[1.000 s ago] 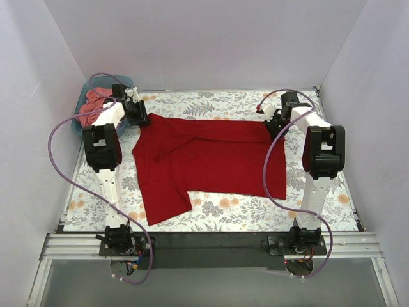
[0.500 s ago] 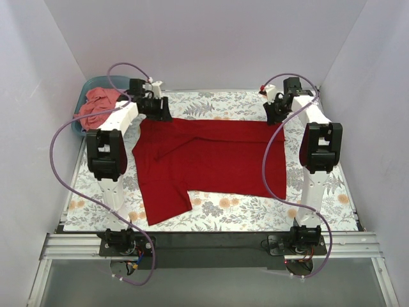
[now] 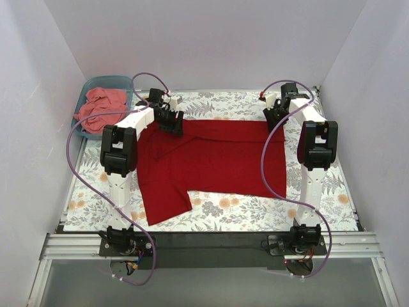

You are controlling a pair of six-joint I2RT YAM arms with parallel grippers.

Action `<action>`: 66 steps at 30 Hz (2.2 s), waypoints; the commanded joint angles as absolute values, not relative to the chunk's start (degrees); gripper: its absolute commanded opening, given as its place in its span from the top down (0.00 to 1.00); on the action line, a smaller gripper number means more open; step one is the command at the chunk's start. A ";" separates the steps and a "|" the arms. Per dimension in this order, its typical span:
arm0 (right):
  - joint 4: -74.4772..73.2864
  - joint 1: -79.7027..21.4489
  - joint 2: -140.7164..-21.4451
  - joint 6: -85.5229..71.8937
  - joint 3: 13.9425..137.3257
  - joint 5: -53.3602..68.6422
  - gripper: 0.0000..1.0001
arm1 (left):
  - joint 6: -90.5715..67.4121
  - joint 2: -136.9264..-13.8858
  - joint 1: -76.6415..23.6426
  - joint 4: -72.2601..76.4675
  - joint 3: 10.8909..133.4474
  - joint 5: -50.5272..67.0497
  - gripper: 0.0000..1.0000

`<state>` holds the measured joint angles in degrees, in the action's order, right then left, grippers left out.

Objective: Fold and stack the t-shirts
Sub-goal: Fold the tshirt

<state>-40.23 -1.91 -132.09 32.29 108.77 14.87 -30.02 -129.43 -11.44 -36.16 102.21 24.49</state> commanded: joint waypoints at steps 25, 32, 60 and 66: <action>-41.05 -2.20 -131.04 34.01 108.02 13.10 0.73 | -22.69 -114.08 -18.10 -42.10 88.25 31.64 1.00; -41.13 -2.37 -131.48 34.28 108.02 12.57 0.73 | -20.21 -111.19 -18.63 -43.86 89.11 33.84 0.64; -40.96 -2.46 -132.80 33.93 108.90 9.23 0.74 | -48.34 -133.68 -0.09 -34.28 114.18 16.52 0.62; -41.04 -2.55 -133.07 33.84 109.25 9.14 0.74 | -48.08 -131.58 -0.09 -33.23 110.05 15.21 0.61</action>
<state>-40.25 -2.70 -132.09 33.23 108.77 11.68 -48.10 -136.66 -0.45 -33.69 112.62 16.93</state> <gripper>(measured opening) 0.260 0.381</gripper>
